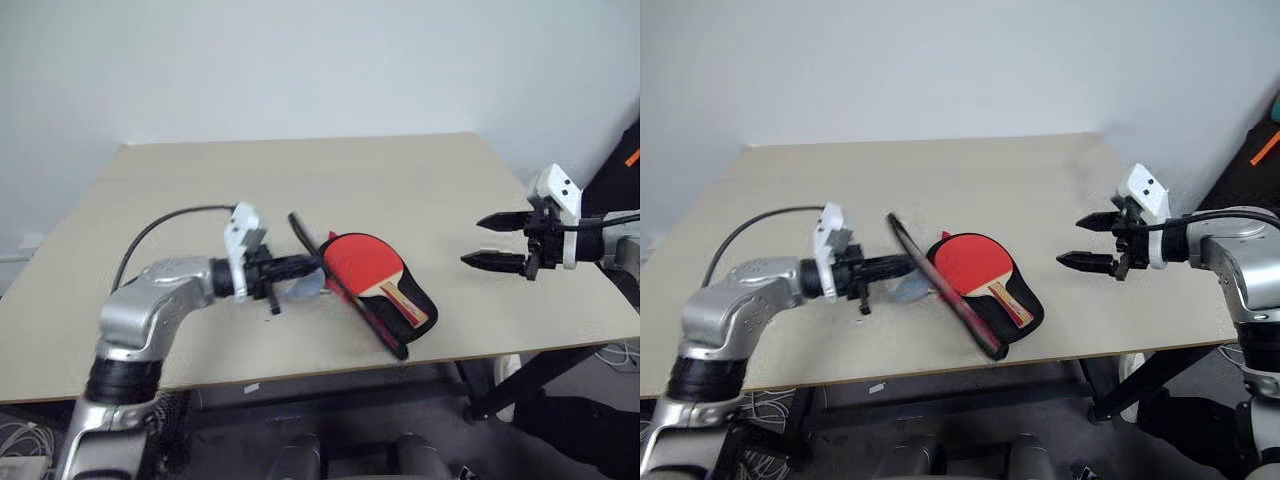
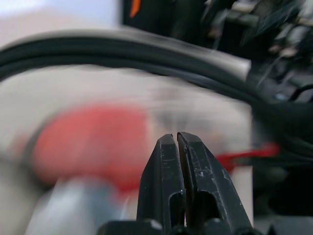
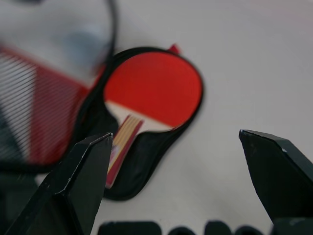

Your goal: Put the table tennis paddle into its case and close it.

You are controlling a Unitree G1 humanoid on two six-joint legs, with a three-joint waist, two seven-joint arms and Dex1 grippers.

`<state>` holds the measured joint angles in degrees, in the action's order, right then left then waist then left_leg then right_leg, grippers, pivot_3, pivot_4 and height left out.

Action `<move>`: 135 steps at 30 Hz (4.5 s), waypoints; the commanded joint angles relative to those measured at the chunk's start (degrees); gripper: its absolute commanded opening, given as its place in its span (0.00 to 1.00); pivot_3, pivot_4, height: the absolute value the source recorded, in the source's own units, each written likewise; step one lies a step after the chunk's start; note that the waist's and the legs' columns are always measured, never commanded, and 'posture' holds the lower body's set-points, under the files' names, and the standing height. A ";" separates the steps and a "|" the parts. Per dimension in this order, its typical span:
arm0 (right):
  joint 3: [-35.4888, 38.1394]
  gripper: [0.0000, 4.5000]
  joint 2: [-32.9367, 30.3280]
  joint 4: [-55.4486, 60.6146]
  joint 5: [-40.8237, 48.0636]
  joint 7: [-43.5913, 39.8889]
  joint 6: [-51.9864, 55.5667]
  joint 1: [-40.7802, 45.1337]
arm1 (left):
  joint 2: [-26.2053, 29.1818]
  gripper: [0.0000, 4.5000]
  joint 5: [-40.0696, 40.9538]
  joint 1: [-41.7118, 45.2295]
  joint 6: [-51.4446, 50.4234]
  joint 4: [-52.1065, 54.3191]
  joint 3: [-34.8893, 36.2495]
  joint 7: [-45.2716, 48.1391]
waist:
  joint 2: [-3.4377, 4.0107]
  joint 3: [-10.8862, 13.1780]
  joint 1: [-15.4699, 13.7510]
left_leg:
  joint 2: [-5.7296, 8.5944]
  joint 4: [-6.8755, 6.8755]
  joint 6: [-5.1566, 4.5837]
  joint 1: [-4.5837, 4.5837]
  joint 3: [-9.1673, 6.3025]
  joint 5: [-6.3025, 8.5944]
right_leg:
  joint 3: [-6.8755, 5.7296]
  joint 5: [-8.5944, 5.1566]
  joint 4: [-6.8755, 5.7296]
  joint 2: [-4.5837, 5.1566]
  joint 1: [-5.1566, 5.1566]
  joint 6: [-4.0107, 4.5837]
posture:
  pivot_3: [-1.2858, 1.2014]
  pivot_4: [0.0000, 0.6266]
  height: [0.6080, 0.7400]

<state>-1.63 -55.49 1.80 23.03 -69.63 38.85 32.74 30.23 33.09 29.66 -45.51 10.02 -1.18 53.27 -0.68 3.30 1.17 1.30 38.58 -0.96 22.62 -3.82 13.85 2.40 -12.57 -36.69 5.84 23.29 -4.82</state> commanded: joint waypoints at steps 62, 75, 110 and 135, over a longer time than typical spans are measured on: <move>0.55 1.00 5.71 7.27 2.74 9.05 1.95 -1.63 | -33.87 0.60 3.90 -1.67 -27.44 -16.76 4.41 -37.99 | -0.03 -0.02 -1.36 | 0.13 0.19 0.00 0.03 -0.07 0.01 | 0.03 0.00 0.02 0.05 -0.11 0.02 | 0.52 0.00 0.68; 0.41 1.00 6.18 7.37 2.66 9.53 2.01 -1.33 | -35.79 0.00 2.14 -1.01 -42.56 -15.16 13.03 -48.01 | -0.10 -0.05 -1.11 | 0.12 0.12 0.01 0.00 -0.08 0.01 | 0.02 0.00 0.01 0.03 -0.09 0.01 | 0.52 0.00 0.68; -1.82 1.00 8.54 6.20 1.68 9.02 1.23 0.09 | 3.54 0.00 31.76 -5.75 -46.69 5.07 -8.36 -34.44 | -0.07 -0.03 -0.01 | 0.08 0.02 0.09 0.01 -0.07 0.05 | 0.04 -0.02 0.00 0.02 0.04 0.06 | 0.52 0.00 0.68; -2.68 1.00 19.75 10.87 4.13 19.45 8.90 -0.64 | 20.38 0.77 22.15 -8.28 -22.76 10.44 8.45 -14.11 | -0.09 0.00 -0.02 | 0.02 -0.02 0.09 0.00 -0.08 0.04 | 0.01 -0.10 0.00 0.01 0.07 0.19 | 0.52 0.00 0.68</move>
<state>-5.52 -36.30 10.01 26.02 -52.38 46.70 31.09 50.75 58.01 19.67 -72.56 23.37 3.82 39.44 -0.77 3.30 1.15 1.32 38.56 -0.87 22.63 -3.90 13.90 2.41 -12.66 -36.69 5.83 23.38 -4.64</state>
